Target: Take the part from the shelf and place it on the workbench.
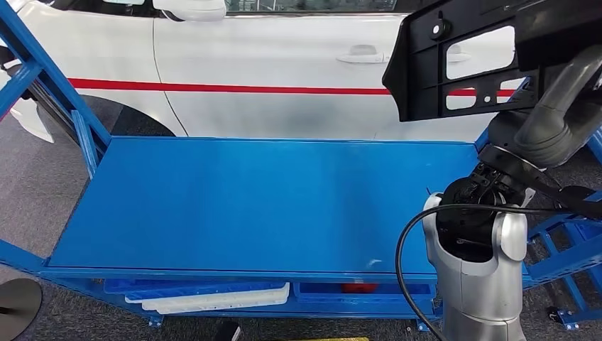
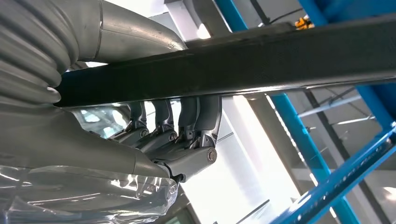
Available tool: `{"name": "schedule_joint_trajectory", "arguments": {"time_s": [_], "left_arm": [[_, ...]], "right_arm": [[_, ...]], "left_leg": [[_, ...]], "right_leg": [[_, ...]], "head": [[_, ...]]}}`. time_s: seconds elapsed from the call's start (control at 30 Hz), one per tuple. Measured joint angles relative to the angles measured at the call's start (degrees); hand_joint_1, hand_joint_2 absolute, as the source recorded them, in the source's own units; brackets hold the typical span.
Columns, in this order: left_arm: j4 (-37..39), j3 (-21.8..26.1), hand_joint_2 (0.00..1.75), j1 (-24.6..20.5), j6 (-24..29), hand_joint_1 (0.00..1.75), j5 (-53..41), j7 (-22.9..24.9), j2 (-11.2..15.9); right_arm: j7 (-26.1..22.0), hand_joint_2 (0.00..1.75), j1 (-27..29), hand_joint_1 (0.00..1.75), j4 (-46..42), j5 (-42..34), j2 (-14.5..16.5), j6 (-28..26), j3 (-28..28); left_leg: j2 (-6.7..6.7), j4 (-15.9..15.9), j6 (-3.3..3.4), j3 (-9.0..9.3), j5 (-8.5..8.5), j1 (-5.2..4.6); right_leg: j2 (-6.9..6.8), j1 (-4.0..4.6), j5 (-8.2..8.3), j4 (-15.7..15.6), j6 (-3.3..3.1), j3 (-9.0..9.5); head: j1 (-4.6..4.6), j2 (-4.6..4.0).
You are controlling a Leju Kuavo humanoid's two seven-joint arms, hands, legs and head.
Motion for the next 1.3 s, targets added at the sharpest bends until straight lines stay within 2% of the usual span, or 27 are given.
{"name": "schedule_joint_trajectory", "arguments": {"time_s": [0.07,0.1,0.13,0.23,0.27,0.33,0.4,0.43,0.47,0.5,0.6,0.63,0.67,0.77,0.8,0.83,0.9,0.93,0.97,1.0,1.03,1.07,1.13,1.17,1.23,1.27,1.3], "left_arm": [[0.04,-0.13,1.75,0.28,-0.14,0.00,-0.14,1.44,0.05],[0.07,-0.20,1.75,0.29,-0.28,0.00,-0.16,1.97,0.10],[0.09,-0.27,1.75,0.28,-0.42,0.00,-0.19,2.42,0.16],[0.22,-0.49,1.75,0.36,-0.79,0.00,-0.25,3.04,0.28],[0.28,-0.59,1.75,0.36,-0.90,0.00,-0.26,3.05,0.31],[0.37,-0.84,1.75,0.19,-1.22,0.00,-0.34,2.86,0.36],[0.37,-1.09,1.75,-0.07,-1.65,0.00,-0.49,2.56,0.41],[0.37,-1.20,1.75,-0.14,-1.93,0.00,-0.58,2.41,0.43],[0.37,-1.31,1.75,-0.14,-2.27,0.00,-0.65,2.27,0.45],[0.37,-1.43,1.75,-0.04,-2.63,0.00,-0.72,2.15,0.47],[0.37,-1.85,1.75,0.41,-3.49,0.00,-1.04,1.94,0.52],[0.37,-1.99,1.75,0.48,-3.70,0.00,-1.16,1.91,0.50],[0.37,-2.17,1.75,0.52,-3.90,0.00,-1.30,1.89,0.49],[0.39,-2.74,1.75,0.74,-4.36,0.00,-1.52,1.91,0.39],[0.40,-2.82,1.75,0.75,-4.41,0.00,-1.54,1.94,0.36],[0.42,-2.87,1.75,0.73,-4.45,0.00,-1.58,1.96,0.32],[0.45,-3.05,1.75,0.64,-4.47,0.00,-1.69,2.06,0.31],[0.47,-3.15,1.75,0.59,-4.47,0.00,-1.75,2.11,0.31],[0.50,-3.23,1.75,0.53,-4.47,0.00,-1.78,2.17,0.31],[0.54,-3.28,1.75,0.46,-4.46,0.00,-1.78,2.24,0.31],[0.57,-3.31,1.75,0.39,-4.46,0.00,-1.79,2.29,0.31],[0.58,-3.33,1.75,0.28,-4.46,0.00,-1.79,2.33,0.32],[0.59,-3.38,1.75,0.08,-4.46,0.00,-1.79,2.40,0.32],[0.60,-3.43,1.75,0.01,-4.46,0.00,-1.78,2.42,0.32],[0.63,-3.57,1.75,0.02,-4.46,0.00,-1.79,2.45,0.34],[0.67,-3.66,1.75,0.02,-4.46,0.00,-1.80,2.43,0.38],[0.70,-3.73,1.75,-0.01,-4.46,0.00,-1.84,2.36,0.42]], "right_arm": [[0.11,1.75,0.06,1.75,0.09,-0.32,0.02,0.41,-0.19],[0.16,1.75,0.07,1.75,0.15,-0.37,0.07,0.63,-0.23],[0.23,1.75,0.09,1.75,0.24,-0.39,0.14,0.80,-0.25],[0.41,1.75,0.10,1.75,0.66,-0.33,0.53,0.97,-0.26],[0.42,1.75,0.08,1.75,0.80,-0.28,0.74,1.00,-0.26],[0.41,1.75,0.08,1.75,1.01,-0.14,1.19,1.08,-0.26],[0.38,1.75,0.18,1.75,1.18,0.15,1.63,1.21,-0.27],[0.36,1.75,0.27,1.75,1.29,0.39,1.86,1.33,-0.27],[0.34,1.75,0.35,1.75,1.40,0.65,2.10,1.50,-0.27],[0.32,1.75,0.42,1.75,1.50,0.91,2.32,1.66,-0.27],[0.24,1.75,0.43,1.75,1.62,1.55,2.80,2.04,-0.27],[0.23,1.75,0.38,1.75,1.66,1.66,2.89,2.21,-0.28],[0.22,1.75,0.34,1.75,1.72,1.71,2.93,2.43,-0.28],[0.21,1.75,0.24,1.75,1.94,1.64,2.97,2.97,-0.29],[0.19,1.75,0.19,1.75,1.98,1.60,2.97,3.07,-0.32],[0.13,1.75,0.16,1.75,1.99,1.56,2.97,3.21,-0.36],[-0.02,1.75,0.26,1.75,2.02,1.48,2.97,3.56,-0.42],[-0.08,1.75,0.41,1.75,2.02,1.44,2.97,3.69,-0.43],[-0.11,1.75,0.57,1.75,2.02,1.41,2.98,3.76,-0.43],[-0.13,1.75,0.71,1.75,2.02,1.38,2.98,3.79,-0.43],[-0.15,1.75,0.78,1.75,2.01,1.37,2.98,3.80,-0.43],[-0.17,1.75,0.82,1.75,1.98,1.37,2.99,3.82,-0.42],[-0.22,1.75,0.85,1.75,1.87,1.37,3.05,3.85,-0.40],[-0.26,1.75,0.88,1.75,1.82,1.37,3.08,3.87,-0.39],[-0.36,1.75,1.04,1.75,1.78,1.40,3.11,3.99,-0.39],[-0.45,1.75,1.13,1.75,1.77,1.47,3.17,4.14,-0.39],[-0.57,1.75,1.24,1.75,1.76,1.57,3.26,4.41,-0.40]], "left_leg": [[-0.10,0.83,-0.80,-0.99,0.30,0.42],[-0.20,1.25,-1.29,-1.41,0.46,0.50],[-0.31,1.42,-1.82,-1.69,0.74,0.45],[-0.55,0.84,-3.23,-1.98,1.84,0.43],[-0.47,1.20,-3.51,-2.30,1.23,0.51],[-0.19,5.61,-3.77,-3.69,-3.12,0.55],[-0.04,13.67,-3.70,-5.16,-9.13,0.40],[-0.04,16.74,-3.58,-5.17,-11.12,0.31],[-0.04,17.80,-3.32,-4.11,-12.12,0.19],[-0.04,16.41,-2.91,-1.92,-12.14,0.03],[0.04,4.50,-1.20,7.05,-10.21,-0.77],[0.07,2.01,-0.83,8.50,-9.83,-1.06],[0.08,0.99,-0.58,8.85,-9.70,-1.30],[0.14,0.46,0.10,8.19,-7.89,-1.32],[0.25,0.11,0.40,7.80,-7.07,-1.17],[0.38,-0.20,0.68,7.24,-6.21,-1.00],[0.52,-0.21,0.98,5.65,-4.85,-1.01],[0.56,-0.13,1.00,4.74,-4.20,-1.01],[0.58,-0.01,0.95,3.80,-3.57,-1.01],[0.59,0.15,0.84,2.84,-2.94,-1.00],[0.58,0.38,0.69,1.89,-2.36,-0.99],[0.55,0.71,0.48,1.05,-1.84,-1.00],[0.39,1.39,-0.07,-0.17,-1.00,-1.16],[0.33,1.59,-0.39,-0.44,-0.59,-1.23],[0.29,1.39,-1.09,-0.65,0.45,-1.28],[0.25,1.44,-1.44,-0.90,0.38,-1.20],[0.21,2.06,-1.81,-1.39,-0.75,-1.14]], "right_leg": [[0.14,-0.59,3.39,-7.45,0.75,3.87],[0.35,-0.68,4.48,-10.19,0.58,5.11],[0.52,-0.59,4.98,-11.48,0.16,5.56],[0.48,-0.18,6.03,-11.26,-1.87,4.56],[0.32,-0.18,6.56,-11.26,-2.46,4.11],[-0.01,-0.22,7.74,-11.35,-3.46,2.92],[-0.19,0.22,8.82,-11.29,-3.95,1.49],[-0.26,0.52,9.34,-11.26,-4.09,0.76],[-0.31,0.84,9.89,-11.23,-4.18,0.02],[-0.31,1.13,10.42,-11.20,-4.24,-0.66],[-0.29,1.73,11.96,-11.23,-4.08,-2.09],[-0.38,1.76,12.41,-11.29,-3.85,-2.31],[-0.50,1.68,12.86,-11.38,-3.55,-2.42],[-0.60,1.49,13.55,-11.63,-2.60,-2.76],[-0.49,1.46,12.38,-10.88,-2.32,-3.18],[-0.36,1.39,10.19,-9.08,-2.03,-3.87],[-0.22,1.10,4.32,-2.45,-1.54,-5.56],[-0.22,0.96,2.57,1.06,-1.30,-6.12],[-0.22,0.83,2.19,3.47,-1.10,-6.10],[-0.22,0.68,3.12,4.12,-0.95,-5.23],[-0.23,0.52,4.72,2.76,-0.87,-3.36],[-0.23,0.37,5.92,-0.39,-0.84,-0.54],[-0.15,0.43,5.56,-8.10,-1.18,5.23],[-0.07,0.57,4.79,-10.57,-1.53,6.83],[0.04,0.77,4.73,-11.75,-2.51,7.00],[-0.10,0.71,5.33,-11.88,-2.97,6.56],[-0.24,0.61,6.03,-11.98,-3.49,5.98]], "head": [[0.00,0.00],[-0.01,0.00],[-0.01,0.00],[-0.02,0.00],[-0.03,0.00],[-0.03,0.00],[-0.04,0.00],[-0.04,0.00],[-0.04,0.00],[-0.04,0.00],[-0.04,0.00],[-0.04,0.00],[-0.04,0.00],[-0.03,0.00],[-0.02,0.00],[-0.02,0.00],[-0.02,0.00],[-0.02,0.00],[-0.02,0.00],[-0.02,0.00],[-0.01,0.00],[-0.02,0.00],[-0.04,0.00],[-0.06,0.00],[-0.07,0.00],[-0.05,0.00],[-0.04,0.00]]}}
